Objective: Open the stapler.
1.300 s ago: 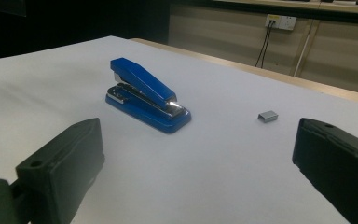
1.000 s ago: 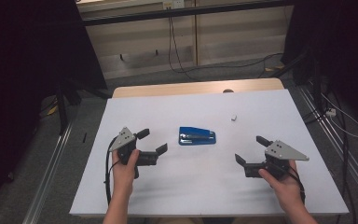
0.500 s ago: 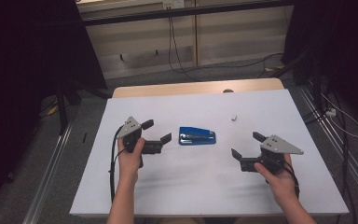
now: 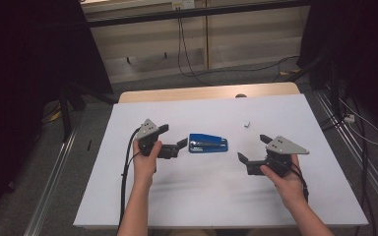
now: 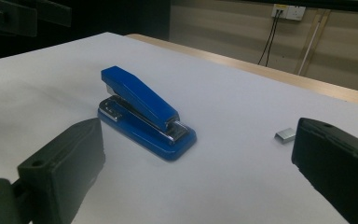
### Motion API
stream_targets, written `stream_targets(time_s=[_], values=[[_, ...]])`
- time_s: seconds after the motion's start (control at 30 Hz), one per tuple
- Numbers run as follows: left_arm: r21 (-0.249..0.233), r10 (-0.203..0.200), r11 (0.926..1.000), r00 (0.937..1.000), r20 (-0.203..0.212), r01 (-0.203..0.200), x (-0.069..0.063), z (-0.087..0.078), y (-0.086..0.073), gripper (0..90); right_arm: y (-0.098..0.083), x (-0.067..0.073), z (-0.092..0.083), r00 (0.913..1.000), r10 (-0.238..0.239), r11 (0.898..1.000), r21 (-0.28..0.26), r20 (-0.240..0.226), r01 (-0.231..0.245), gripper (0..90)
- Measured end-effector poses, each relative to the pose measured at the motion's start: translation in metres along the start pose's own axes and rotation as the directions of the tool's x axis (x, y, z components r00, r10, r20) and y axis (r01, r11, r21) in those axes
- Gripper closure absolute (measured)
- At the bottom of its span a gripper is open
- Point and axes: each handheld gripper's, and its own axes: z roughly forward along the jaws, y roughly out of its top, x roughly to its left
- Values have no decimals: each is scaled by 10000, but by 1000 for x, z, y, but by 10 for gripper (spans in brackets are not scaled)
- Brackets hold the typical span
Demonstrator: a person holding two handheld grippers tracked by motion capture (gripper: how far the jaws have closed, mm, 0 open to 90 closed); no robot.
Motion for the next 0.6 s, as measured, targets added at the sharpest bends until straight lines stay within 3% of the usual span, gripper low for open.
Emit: stream_targets(time_s=[0.2,0.3,0.6], values=[[168,-103,9998,9999,-122,105,2,2,-1,34,5,7,14,9996,-89,9998,162,-249,93,20],[406,-115,9991,9982,-586,139,3,7,-3,51,8,12,23,9991,-159,9995,257,-395,169,21],[1122,145,9937,9984,-547,-83,4,12,-8,50,18,14,50,9966,-333,9975,595,-756,378,26]])
